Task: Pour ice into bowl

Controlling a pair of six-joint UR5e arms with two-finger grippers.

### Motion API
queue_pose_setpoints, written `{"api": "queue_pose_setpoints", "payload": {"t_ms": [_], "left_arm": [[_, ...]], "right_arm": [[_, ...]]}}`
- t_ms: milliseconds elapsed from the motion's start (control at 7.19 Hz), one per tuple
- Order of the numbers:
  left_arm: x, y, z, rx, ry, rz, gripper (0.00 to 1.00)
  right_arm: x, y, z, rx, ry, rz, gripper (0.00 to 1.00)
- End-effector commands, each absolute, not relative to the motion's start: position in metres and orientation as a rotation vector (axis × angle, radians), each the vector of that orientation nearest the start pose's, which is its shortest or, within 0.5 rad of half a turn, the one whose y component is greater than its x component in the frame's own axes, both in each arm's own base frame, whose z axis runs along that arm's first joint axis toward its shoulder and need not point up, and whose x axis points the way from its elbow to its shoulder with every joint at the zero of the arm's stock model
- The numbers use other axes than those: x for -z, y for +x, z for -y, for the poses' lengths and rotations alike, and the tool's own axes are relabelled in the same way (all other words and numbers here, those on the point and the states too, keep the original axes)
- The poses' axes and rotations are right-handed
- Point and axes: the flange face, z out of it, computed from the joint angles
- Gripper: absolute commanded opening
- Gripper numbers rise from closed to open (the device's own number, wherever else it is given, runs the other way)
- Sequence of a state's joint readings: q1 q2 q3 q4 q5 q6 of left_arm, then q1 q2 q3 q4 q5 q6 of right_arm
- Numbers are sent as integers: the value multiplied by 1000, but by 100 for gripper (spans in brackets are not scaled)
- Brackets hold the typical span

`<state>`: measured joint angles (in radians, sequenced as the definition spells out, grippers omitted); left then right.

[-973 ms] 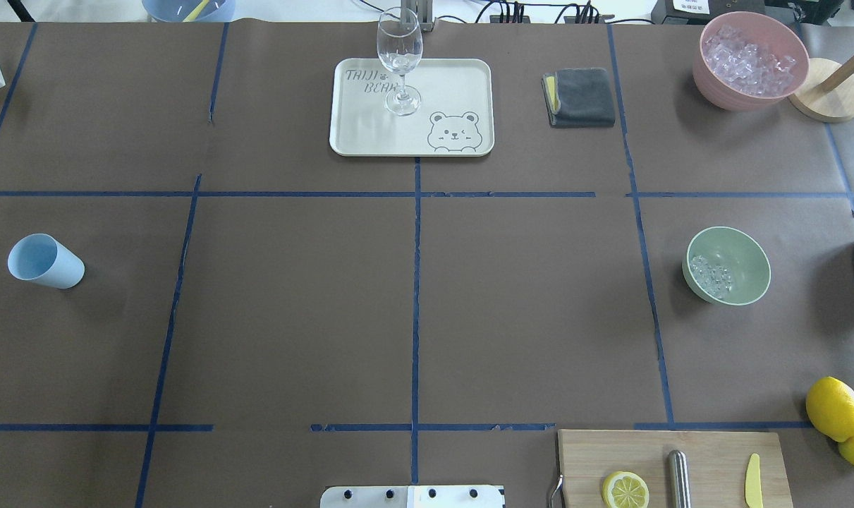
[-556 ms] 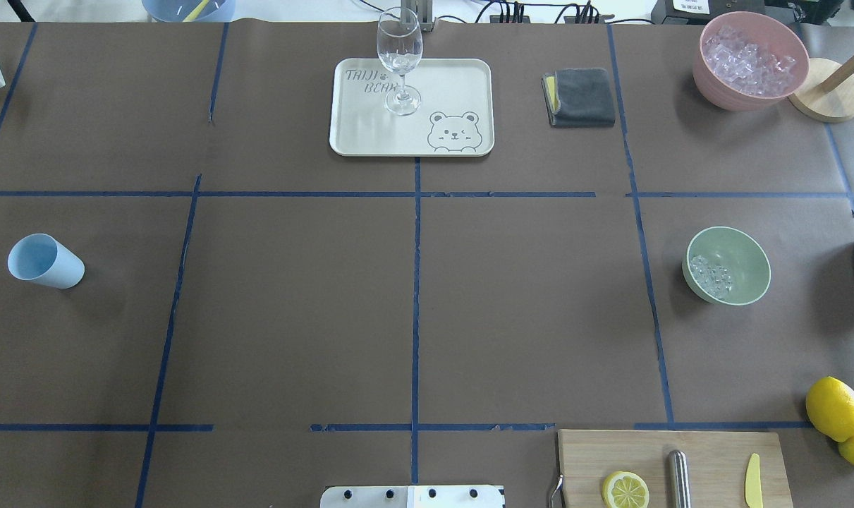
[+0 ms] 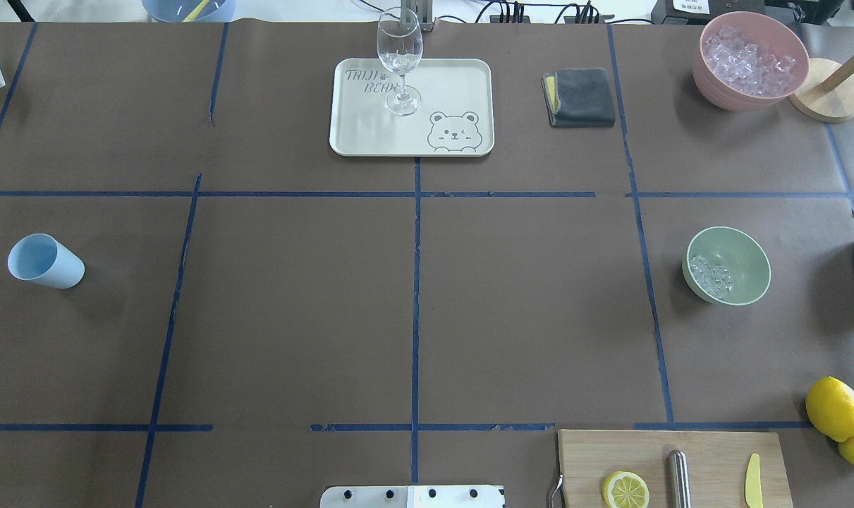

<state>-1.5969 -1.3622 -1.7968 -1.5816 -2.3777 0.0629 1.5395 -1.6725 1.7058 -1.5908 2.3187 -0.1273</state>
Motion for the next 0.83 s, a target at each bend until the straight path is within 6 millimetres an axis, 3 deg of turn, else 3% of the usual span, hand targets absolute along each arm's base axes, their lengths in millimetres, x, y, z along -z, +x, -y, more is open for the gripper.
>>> {"api": "queue_pose_setpoints", "payload": {"t_ms": [0,695], "left_arm": [[-638,-72,404,-46,62,-805,100],[-637,-72,404,-48,66,-805,100]], "right_arm": [[-647,51,448,161,59,747,100],[-649,51,446,163,61,747,100]]}}
